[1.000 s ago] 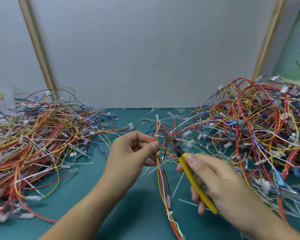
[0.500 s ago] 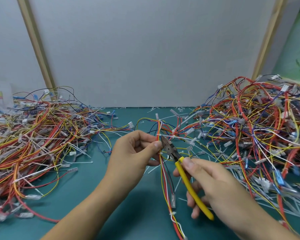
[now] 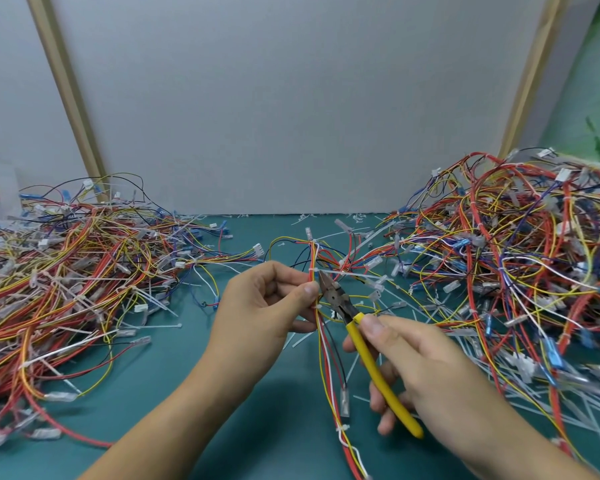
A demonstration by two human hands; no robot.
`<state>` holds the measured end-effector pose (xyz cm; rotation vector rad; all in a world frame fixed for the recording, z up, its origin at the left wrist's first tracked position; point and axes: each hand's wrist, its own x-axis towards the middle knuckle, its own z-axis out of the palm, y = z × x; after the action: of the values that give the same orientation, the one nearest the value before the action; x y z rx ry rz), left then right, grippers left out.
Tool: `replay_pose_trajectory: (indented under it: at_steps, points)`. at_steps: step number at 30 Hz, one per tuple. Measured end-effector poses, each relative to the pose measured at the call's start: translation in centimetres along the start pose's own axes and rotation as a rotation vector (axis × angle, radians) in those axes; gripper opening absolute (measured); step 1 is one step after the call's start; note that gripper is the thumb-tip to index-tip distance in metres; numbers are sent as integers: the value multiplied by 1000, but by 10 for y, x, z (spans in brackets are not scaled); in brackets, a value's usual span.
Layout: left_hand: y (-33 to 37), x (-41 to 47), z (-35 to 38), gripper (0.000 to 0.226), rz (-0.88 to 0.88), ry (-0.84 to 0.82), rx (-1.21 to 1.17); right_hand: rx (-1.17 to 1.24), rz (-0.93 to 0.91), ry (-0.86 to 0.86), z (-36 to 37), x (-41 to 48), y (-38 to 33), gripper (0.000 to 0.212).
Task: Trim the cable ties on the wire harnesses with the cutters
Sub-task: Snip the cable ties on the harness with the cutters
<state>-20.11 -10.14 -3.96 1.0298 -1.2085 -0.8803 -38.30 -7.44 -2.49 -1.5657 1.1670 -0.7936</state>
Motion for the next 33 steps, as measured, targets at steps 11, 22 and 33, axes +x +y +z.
replay_pose_trajectory:
  at_steps: [11, 22, 33]
  points:
    - [-1, 0, 0, 6, -8, -19, 2, -11, 0, 13, -1, 0, 1, 50]
    - [0, -1, 1, 5, -11, -31, 27, -52, -11, 29, -2, 2, 2, 56]
    - [0, 0, 1, 4, -20, -28, 10, -52, -18, 31, -2, 2, 5, 57]
